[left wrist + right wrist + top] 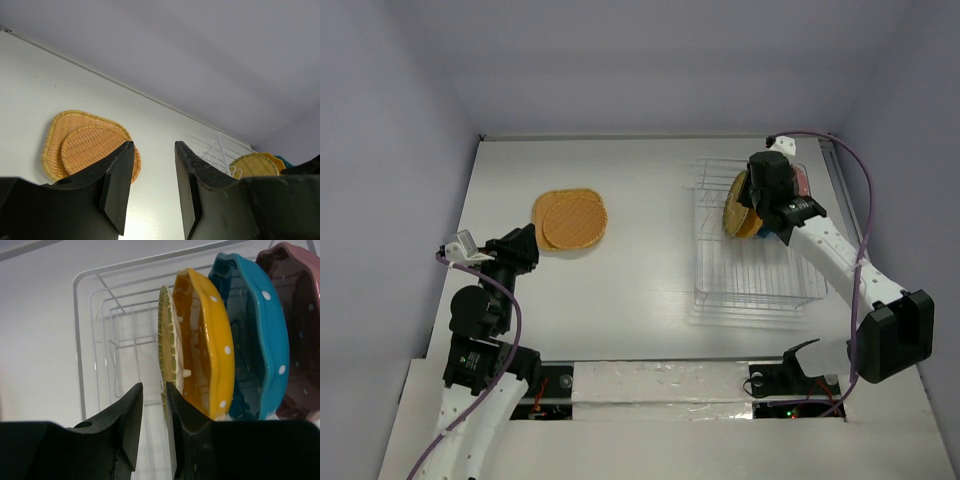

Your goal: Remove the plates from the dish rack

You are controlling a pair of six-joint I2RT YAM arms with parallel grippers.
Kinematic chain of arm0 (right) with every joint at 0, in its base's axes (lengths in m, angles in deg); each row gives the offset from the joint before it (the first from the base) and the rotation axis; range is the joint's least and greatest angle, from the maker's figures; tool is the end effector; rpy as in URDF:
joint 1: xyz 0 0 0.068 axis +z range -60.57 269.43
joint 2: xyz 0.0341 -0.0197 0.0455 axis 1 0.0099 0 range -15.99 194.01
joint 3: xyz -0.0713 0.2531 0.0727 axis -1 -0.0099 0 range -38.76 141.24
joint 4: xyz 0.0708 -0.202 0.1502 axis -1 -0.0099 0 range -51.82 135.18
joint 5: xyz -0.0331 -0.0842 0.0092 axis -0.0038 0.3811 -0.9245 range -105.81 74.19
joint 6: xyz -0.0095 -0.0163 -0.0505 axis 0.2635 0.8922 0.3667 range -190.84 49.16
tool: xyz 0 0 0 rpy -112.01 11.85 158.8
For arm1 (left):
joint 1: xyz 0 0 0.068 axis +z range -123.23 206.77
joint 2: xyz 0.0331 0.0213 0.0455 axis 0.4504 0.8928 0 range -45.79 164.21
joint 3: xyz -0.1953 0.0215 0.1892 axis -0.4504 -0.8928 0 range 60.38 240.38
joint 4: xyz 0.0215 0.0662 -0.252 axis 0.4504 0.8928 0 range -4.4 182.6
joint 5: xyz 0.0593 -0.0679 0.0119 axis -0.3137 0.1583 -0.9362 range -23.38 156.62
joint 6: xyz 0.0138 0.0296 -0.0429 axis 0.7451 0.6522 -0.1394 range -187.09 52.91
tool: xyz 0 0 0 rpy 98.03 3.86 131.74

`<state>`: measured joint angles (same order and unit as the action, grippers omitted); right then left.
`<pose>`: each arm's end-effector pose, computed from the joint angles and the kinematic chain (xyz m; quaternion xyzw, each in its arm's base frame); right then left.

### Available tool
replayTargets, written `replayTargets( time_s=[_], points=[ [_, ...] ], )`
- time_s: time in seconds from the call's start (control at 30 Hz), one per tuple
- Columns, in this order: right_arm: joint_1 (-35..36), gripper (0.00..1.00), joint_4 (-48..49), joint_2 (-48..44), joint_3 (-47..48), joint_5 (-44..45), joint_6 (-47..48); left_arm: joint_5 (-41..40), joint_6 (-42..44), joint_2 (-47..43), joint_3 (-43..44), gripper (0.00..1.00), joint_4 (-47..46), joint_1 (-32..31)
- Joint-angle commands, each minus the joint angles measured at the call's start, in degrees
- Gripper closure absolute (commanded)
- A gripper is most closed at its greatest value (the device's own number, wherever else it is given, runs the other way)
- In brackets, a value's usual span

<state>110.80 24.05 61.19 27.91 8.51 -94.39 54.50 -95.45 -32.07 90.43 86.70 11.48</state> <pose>0.2884 0.0971 0.3294 0.1189 0.8514 0.0122 0.5107 0.0857 -0.0157 0.3311 -0.1521 0.5903 -0.2342 0.7573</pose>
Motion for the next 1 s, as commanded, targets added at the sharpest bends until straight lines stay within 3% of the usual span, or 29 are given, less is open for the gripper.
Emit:
replayTargets(
  time_s=[0.0, 0.53, 0.73, 0.97],
  points=[
    [-0.6, 0.69, 0.1, 1.2, -0.4, 2.5, 0.3, 0.3, 0.2, 0.3, 0.3, 0.65, -2.8, 0.3],
    [-0.6, 0.68, -2.9, 7.7, 2.2, 8.0, 0.3, 0.3, 0.2, 0.5, 0.3, 0.65, -2.8, 0.3],
    [-0.6, 0.68, -0.3, 3.1, -0.9, 7.7, 0.2, 0.3, 0.2, 0.6, 0.3, 0.65, -2.9, 0.3],
    [-0.6, 0.68, -1.1, 6.0, -0.7, 9.2, -0.4, 0.3, 0.2, 0.6, 0.2, 0.65, -2.9, 0.3]
  ],
)
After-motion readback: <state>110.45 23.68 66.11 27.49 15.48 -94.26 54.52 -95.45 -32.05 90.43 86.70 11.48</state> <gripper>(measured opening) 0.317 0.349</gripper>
